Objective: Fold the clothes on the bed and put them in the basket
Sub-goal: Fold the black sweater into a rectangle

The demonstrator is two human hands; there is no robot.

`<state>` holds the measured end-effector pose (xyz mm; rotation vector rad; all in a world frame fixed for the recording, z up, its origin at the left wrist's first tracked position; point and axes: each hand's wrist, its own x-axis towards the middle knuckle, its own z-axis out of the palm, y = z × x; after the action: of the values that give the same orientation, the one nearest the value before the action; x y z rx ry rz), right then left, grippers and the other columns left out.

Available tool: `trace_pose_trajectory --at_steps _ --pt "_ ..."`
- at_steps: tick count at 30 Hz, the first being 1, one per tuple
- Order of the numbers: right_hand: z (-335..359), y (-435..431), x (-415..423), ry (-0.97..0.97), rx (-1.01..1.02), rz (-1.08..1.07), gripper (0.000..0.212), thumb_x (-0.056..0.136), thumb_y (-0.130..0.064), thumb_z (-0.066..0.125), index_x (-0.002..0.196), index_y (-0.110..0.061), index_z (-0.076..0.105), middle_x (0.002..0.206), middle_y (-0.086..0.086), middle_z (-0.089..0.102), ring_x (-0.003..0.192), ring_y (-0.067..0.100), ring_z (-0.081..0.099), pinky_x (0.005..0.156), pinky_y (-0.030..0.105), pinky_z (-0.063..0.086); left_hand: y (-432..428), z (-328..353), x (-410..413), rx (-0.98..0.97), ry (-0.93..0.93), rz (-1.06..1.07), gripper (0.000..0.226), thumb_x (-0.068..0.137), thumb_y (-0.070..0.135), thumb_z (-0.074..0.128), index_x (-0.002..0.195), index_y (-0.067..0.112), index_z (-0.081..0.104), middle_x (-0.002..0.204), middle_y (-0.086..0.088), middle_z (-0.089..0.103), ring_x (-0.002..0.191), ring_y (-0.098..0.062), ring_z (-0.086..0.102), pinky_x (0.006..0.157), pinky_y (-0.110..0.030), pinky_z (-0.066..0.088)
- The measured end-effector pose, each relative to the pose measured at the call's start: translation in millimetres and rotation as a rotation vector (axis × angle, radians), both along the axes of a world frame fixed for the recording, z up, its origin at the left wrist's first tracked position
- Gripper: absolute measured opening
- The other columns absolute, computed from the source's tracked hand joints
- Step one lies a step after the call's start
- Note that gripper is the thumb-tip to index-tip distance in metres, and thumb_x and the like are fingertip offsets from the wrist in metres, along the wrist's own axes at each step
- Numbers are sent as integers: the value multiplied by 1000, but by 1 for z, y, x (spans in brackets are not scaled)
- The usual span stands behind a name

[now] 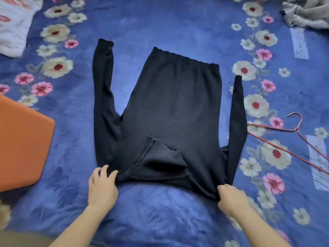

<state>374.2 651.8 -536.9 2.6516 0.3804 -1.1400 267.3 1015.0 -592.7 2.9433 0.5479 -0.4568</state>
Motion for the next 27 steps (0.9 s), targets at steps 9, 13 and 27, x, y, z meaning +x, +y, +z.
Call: trace_pose_trajectory --at_steps 9,13,27 --pt "-33 96 21 140 861 -873 45 73 -22 76 110 -26 51 97 -10 59 83 6 55 73 20 44 -67 1 97 -570 -27 508 44 90 44 59 127 23 52 112 6 60 116 -16 50 106 -39 25" --pt "-31 101 46 -88 989 -946 15 75 -8 69 74 -4 54 59 -5 48 56 9 38 55 24 34 -58 14 124 -852 -317 451 13 94 32 60 97 22 67 88 9 69 87 -10 62 82 -23 46" --pt "-48 111 108 -190 1120 -1187 42 76 4 65 105 -26 58 91 3 68 60 13 54 63 20 46 -41 -3 172 -749 -356 369 10 96 29 57 101 20 59 87 8 66 81 -12 59 76 -22 44"
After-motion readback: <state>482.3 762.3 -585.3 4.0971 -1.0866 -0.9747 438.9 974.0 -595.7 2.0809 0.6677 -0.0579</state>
